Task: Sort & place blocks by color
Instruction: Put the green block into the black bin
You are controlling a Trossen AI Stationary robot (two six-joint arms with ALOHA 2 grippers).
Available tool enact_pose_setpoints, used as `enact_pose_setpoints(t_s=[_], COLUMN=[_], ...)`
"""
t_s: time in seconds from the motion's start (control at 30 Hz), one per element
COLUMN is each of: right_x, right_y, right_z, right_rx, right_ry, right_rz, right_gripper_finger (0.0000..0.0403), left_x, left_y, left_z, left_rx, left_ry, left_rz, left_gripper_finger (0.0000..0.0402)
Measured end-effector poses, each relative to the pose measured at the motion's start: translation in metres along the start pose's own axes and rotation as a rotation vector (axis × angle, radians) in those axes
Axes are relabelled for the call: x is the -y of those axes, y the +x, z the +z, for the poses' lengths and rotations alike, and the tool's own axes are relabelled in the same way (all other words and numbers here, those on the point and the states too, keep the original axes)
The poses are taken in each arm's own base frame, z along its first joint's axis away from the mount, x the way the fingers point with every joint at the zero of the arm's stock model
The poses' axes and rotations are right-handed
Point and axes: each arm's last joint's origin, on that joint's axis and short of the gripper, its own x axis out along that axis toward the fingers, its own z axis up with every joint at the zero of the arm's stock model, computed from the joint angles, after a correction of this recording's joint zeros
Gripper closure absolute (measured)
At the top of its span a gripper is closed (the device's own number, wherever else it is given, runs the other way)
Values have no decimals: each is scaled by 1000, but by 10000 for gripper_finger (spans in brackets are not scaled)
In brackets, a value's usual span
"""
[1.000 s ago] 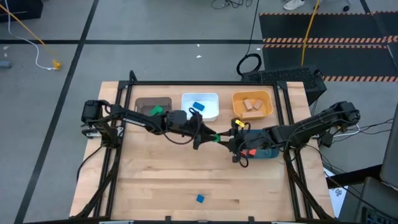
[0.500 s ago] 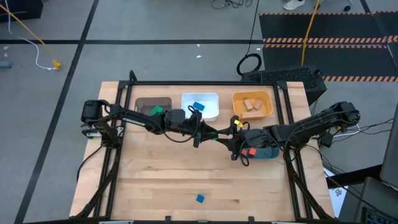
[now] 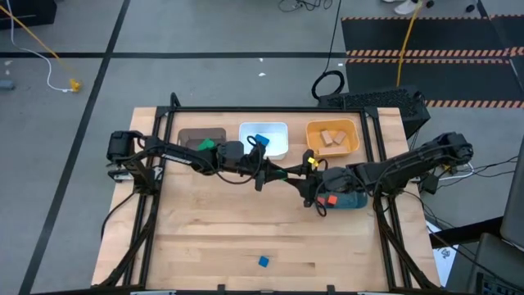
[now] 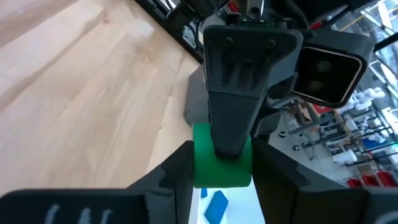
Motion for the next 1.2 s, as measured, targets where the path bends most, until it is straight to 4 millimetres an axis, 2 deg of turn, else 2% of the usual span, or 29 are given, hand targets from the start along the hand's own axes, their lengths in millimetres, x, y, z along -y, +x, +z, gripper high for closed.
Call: enact_pose_setpoints(t_s=[0.13, 0.37, 0.47, 0.63, 0.77, 0.9, 1.07, 1.2], right_x=[1, 6, 4, 10, 11, 6, -2, -11], right_y=[0, -2, -2, -13, -21, -27, -24, -15], right_z=[0, 4, 3, 4, 3, 1, 1, 0], right_rx=[-27, 2, -14, -40, -50, -67, -66, -90], right_ry=[-10, 159, 181, 327, 521, 719, 941, 996], right_rz=[-43, -81, -74, -165, -160, -125, 21, 83], right_gripper_finger=[265, 222, 207, 198, 201, 202, 202, 202], left_x=[-1, -12, -14, -32, -55, -70, -70, -59], left_y=[0, -1, -3, -11, -31, -61, -108, -147], left_z=[0, -2, 7, 18, 33, 50, 59, 56], left_rx=[0, -23, 11, 1, -53, -125, -265, -377], left_ry=[21, 11, 20, 38, 66, 105, 102, 70], left_rz=[-1, 48, 40, 73, 207, 346, 564, 817], left_gripper_finger=[307, 308, 308, 308, 308, 308, 308, 308])
